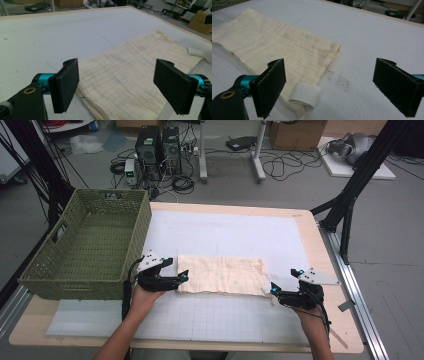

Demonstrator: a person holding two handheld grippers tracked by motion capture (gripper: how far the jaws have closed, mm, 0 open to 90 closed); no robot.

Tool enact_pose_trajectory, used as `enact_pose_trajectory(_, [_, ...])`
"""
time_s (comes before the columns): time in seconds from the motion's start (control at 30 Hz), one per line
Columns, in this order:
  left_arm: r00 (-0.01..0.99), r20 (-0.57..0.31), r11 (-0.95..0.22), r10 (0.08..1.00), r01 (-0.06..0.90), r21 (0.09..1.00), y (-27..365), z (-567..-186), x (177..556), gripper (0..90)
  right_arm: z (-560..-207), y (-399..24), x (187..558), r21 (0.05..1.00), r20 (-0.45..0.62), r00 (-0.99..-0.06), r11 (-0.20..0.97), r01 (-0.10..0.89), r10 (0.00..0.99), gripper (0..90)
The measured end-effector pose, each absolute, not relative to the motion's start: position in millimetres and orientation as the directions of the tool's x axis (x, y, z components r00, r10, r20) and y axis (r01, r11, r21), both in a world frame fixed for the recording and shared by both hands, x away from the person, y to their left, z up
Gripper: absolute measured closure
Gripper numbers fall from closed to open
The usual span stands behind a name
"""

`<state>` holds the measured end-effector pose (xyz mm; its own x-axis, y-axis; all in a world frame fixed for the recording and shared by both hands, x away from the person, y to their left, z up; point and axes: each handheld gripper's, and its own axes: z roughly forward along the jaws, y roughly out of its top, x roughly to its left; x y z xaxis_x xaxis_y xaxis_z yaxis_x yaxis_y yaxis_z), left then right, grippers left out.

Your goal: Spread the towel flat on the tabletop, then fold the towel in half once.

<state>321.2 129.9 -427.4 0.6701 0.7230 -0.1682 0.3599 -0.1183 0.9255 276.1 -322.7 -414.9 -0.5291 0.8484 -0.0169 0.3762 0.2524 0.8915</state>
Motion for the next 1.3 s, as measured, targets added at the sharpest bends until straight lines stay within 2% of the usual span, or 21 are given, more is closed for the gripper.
enact_pose_trajectory(0.47, [0.678, -0.171, -0.119, 0.715, 0.359, 0.926, 120, -431, 324, 21.8, -417, -327, 274, 0.888, 0.003, -0.506, 0.23, 0.398, 0.863, 10.6])
enact_pose_trajectory(0.67, [0.665, -0.171, -0.113, 0.727, 0.361, 0.926, 125, -430, 323, 21.8, -418, -324, 277, 0.884, -0.023, -0.512, 0.257, 0.392, 0.859, 10.6])
enact_pose_trajectory(1.3, [0.612, -0.18, -0.092, 0.77, 0.386, 0.918, 138, -430, 326, 24.6, -426, -319, 287, 0.867, -0.006, -0.536, 0.271, 0.417, 0.844, 10.7])
